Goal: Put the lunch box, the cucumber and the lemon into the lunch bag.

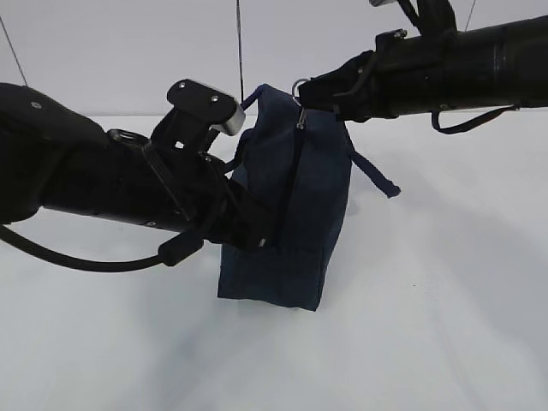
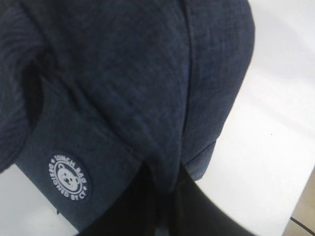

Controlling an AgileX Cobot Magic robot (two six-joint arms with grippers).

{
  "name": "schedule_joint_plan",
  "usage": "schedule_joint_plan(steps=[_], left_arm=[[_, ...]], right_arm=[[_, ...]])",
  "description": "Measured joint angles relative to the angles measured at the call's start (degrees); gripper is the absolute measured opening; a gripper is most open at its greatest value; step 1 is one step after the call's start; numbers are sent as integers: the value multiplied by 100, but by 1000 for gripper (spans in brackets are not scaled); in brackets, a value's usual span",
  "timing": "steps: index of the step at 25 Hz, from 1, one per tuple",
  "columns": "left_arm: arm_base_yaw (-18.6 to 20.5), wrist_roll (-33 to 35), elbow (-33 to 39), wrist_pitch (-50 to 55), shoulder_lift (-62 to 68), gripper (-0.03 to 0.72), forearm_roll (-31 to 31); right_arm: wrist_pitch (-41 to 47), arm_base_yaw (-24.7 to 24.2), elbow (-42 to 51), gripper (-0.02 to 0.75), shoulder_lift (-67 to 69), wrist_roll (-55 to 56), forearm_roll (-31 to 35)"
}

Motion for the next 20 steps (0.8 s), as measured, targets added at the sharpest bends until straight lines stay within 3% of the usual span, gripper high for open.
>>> schedule_joint_plan(steps=[9,20], left_arm=[[0,0,439,83,-277,0,-26],[0,0,913,371,-778,-1,-27]], right_arm=[[-226,0,-209,7,342,-44,55],[-511,0,-1088,7,1152,-71,117]])
